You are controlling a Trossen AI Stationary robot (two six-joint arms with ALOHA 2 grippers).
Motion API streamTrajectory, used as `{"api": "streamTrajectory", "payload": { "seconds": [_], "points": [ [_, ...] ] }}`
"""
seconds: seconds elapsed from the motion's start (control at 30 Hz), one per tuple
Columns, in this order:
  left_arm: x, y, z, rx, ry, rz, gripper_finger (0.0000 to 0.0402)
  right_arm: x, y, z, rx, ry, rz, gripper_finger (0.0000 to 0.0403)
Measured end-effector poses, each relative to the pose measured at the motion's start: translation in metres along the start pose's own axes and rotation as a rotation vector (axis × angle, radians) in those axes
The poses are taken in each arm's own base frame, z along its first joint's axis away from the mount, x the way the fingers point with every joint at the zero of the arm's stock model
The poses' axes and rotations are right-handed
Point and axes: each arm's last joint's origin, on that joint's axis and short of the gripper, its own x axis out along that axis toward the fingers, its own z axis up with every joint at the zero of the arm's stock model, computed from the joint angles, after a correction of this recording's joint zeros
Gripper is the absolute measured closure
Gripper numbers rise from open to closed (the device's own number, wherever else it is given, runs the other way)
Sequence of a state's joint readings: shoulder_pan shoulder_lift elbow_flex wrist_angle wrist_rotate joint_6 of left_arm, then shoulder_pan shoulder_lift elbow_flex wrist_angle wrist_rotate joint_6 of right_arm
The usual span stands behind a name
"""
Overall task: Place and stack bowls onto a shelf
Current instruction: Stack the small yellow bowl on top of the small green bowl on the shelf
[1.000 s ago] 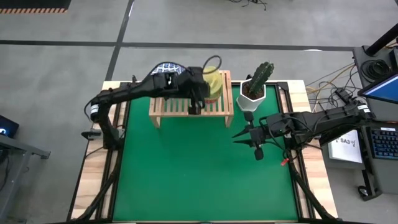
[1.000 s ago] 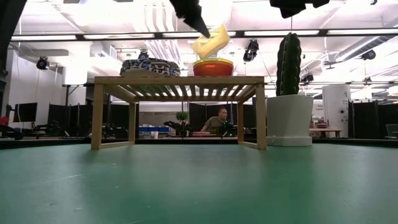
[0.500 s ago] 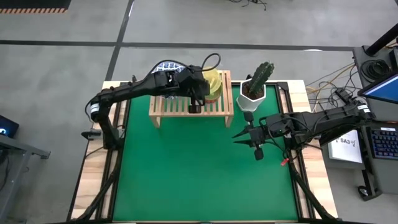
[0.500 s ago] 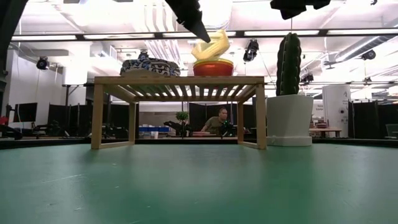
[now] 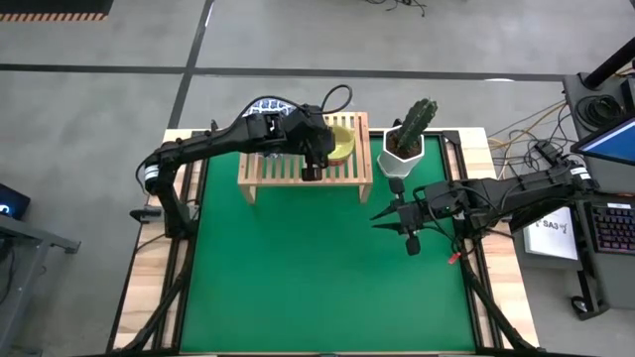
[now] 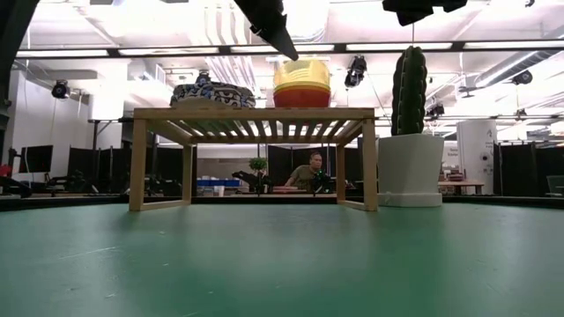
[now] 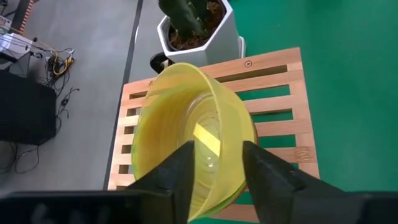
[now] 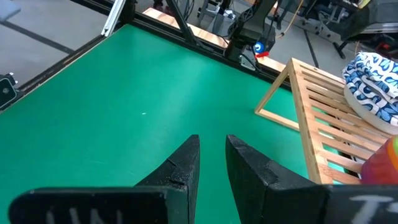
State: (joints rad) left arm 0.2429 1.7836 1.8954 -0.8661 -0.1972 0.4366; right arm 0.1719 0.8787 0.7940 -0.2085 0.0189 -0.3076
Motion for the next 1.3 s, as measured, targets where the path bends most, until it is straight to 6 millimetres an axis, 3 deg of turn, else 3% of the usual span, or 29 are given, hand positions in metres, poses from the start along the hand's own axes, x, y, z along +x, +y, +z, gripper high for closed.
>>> {"api": "streamTrajectory", "payload": {
  "seconds": [0.17,0.43,0.6,0.87,1.07,1.3],
  "points": [
    [-0.008,-0.005,0.002,0.011,-0.007,-0.008,0.0252,0.0,0.0,0.0,-0.006,0.0,0.0,0.0335],
    [-0.076,-0.016,-0.002,-0.124,-0.066,-0.109,0.0245,0.001,0.001,-0.002,0.001,0.003,0.0,0.0335],
    [-0.109,-0.041,-0.011,-0.212,-0.135,-0.235,0.0245,0.002,0.0,-0.002,0.004,-0.011,-0.012,0.0335],
    [-0.13,-0.095,-0.051,-0.228,-0.249,-0.269,0.0249,0.005,-0.005,0.011,0.116,-0.144,-0.074,0.0335],
    [-0.139,-0.133,-0.078,-0.262,-0.444,-0.22,0.0249,0.018,-0.015,0.012,0.196,-0.135,-0.391,0.0335],
    [-0.133,-0.152,-0.097,-0.269,-0.607,-0.131,0.0249,0.03,-0.054,0.029,0.157,-0.156,-0.626,0.0338]
  ]
}}
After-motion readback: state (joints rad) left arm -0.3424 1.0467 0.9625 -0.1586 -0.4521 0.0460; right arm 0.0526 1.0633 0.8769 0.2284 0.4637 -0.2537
